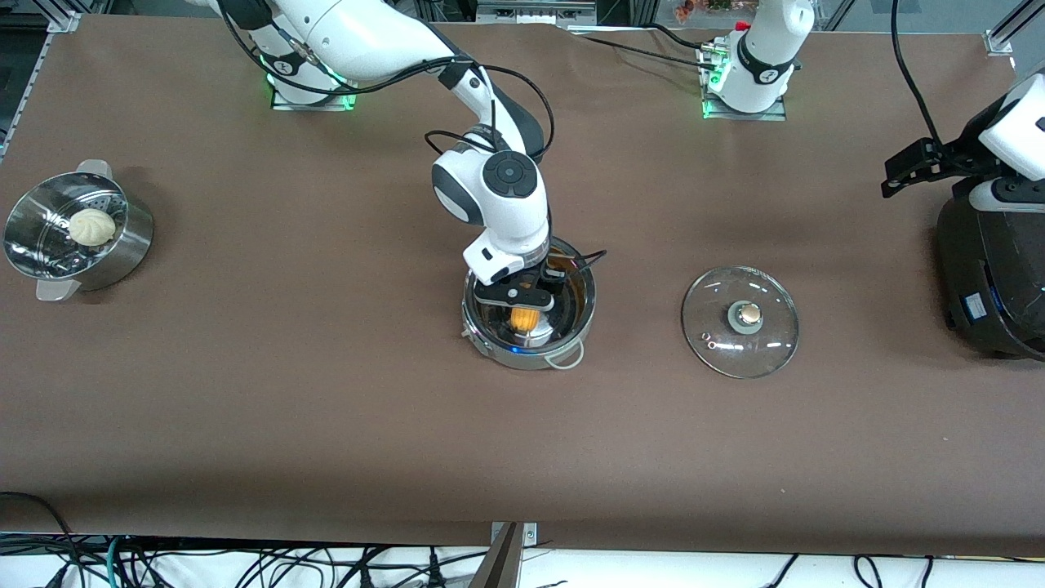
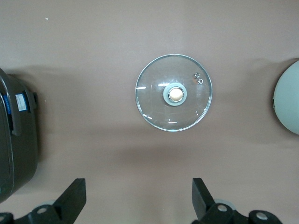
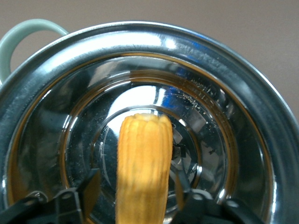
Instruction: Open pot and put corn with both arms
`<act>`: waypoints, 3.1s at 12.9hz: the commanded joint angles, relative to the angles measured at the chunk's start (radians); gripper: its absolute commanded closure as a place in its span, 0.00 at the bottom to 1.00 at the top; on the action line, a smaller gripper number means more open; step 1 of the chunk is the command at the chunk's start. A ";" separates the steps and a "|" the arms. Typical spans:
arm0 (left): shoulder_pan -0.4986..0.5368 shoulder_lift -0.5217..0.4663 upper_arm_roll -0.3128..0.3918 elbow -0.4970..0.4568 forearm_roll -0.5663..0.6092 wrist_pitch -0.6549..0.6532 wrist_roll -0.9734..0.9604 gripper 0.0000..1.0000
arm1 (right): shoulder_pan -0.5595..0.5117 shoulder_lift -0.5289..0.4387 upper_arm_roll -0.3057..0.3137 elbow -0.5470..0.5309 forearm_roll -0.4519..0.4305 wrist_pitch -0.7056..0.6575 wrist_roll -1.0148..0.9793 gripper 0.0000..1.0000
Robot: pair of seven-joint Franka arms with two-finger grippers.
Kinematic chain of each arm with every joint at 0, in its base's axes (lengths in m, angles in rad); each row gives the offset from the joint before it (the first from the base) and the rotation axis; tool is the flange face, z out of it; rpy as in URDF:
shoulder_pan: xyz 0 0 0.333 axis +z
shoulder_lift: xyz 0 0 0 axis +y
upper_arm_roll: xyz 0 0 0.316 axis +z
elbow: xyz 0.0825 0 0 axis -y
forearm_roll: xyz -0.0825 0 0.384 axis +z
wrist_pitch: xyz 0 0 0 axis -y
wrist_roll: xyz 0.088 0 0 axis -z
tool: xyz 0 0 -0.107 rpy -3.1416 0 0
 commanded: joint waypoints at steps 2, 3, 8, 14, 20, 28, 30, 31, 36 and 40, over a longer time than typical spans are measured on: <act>0.005 -0.002 -0.005 0.014 0.018 -0.016 0.000 0.00 | 0.011 0.020 0.000 0.036 -0.032 -0.007 0.023 0.15; 0.005 -0.002 -0.004 0.014 0.018 -0.016 0.000 0.00 | 0.011 0.020 0.000 0.036 -0.032 -0.007 0.022 0.14; 0.005 -0.002 -0.002 0.014 0.018 -0.016 0.002 0.00 | 0.009 -0.030 -0.002 0.033 -0.069 -0.034 0.002 0.01; 0.005 -0.002 -0.002 0.014 0.018 -0.016 0.000 0.00 | -0.035 -0.196 -0.075 0.025 -0.022 -0.254 -0.251 0.01; 0.005 -0.004 -0.004 0.016 0.018 -0.016 -0.001 0.00 | -0.250 -0.317 -0.078 0.025 0.058 -0.410 -0.496 0.00; 0.005 -0.002 -0.002 0.016 0.018 -0.016 -0.008 0.00 | -0.551 -0.464 -0.078 -0.001 0.086 -0.588 -0.825 0.00; 0.005 -0.004 -0.004 0.016 0.018 -0.016 -0.008 0.00 | -0.557 -0.519 -0.095 -0.076 0.086 -0.574 -0.817 0.00; 0.005 -0.004 -0.002 0.016 0.018 -0.016 -0.008 0.00 | -0.557 -0.541 -0.095 -0.102 0.086 -0.574 -0.811 0.00; 0.005 -0.004 -0.002 0.016 0.018 -0.016 -0.009 0.00 | -0.607 -0.681 -0.101 -0.327 0.168 -0.387 -0.845 0.00; 0.005 -0.004 -0.002 0.016 0.018 -0.016 -0.011 0.00 | -0.631 -0.708 -0.169 -0.318 0.173 -0.392 -0.868 0.00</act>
